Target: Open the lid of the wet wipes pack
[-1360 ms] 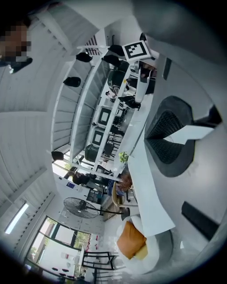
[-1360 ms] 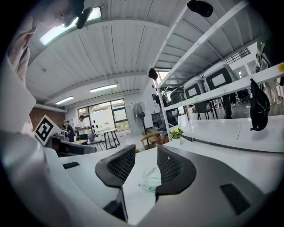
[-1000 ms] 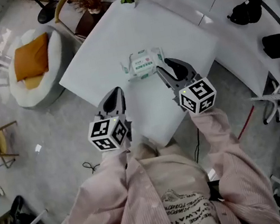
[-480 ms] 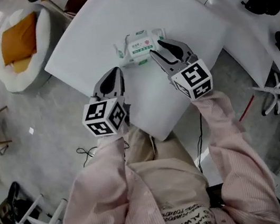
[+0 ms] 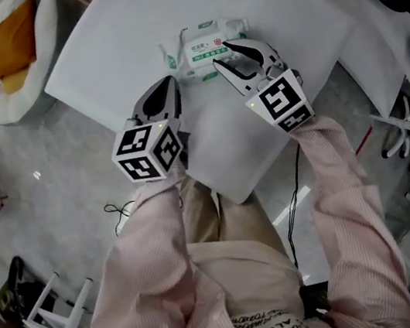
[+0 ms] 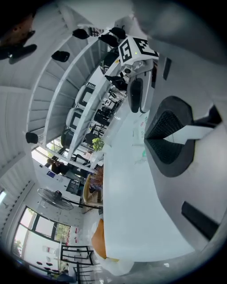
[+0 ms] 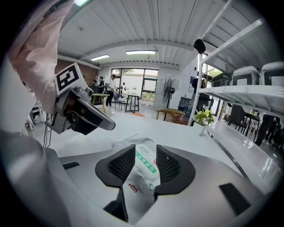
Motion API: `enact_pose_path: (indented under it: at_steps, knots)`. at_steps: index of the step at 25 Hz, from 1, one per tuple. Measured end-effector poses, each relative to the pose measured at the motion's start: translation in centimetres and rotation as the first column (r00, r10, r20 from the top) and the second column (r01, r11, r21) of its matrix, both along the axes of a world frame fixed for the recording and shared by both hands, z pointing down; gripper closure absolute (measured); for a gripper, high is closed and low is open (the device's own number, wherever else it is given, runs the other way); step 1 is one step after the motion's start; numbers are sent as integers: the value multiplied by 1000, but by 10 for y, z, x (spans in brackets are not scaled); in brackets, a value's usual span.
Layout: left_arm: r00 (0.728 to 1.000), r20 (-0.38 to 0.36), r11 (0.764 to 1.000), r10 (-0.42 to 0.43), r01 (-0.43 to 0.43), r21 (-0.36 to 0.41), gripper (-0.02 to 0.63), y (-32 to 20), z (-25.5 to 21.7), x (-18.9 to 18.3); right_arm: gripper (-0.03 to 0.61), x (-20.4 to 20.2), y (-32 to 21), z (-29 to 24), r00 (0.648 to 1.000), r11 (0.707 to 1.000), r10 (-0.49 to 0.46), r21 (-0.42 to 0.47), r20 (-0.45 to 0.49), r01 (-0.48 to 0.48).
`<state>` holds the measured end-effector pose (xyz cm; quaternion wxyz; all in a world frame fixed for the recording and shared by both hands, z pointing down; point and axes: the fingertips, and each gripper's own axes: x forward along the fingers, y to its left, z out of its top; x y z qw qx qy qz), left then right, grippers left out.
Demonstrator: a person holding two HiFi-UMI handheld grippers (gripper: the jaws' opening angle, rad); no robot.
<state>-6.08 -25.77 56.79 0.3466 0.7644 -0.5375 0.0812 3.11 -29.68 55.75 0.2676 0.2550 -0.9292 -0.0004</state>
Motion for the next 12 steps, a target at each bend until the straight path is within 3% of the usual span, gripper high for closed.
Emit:
enact_pose_path:
  at_steps: [12]
  knots:
    - [998, -53, 998, 27, -30, -62, 614, -9, 37, 9, 446, -11, 4, 38, 968, 980, -167, 75, -187, 183]
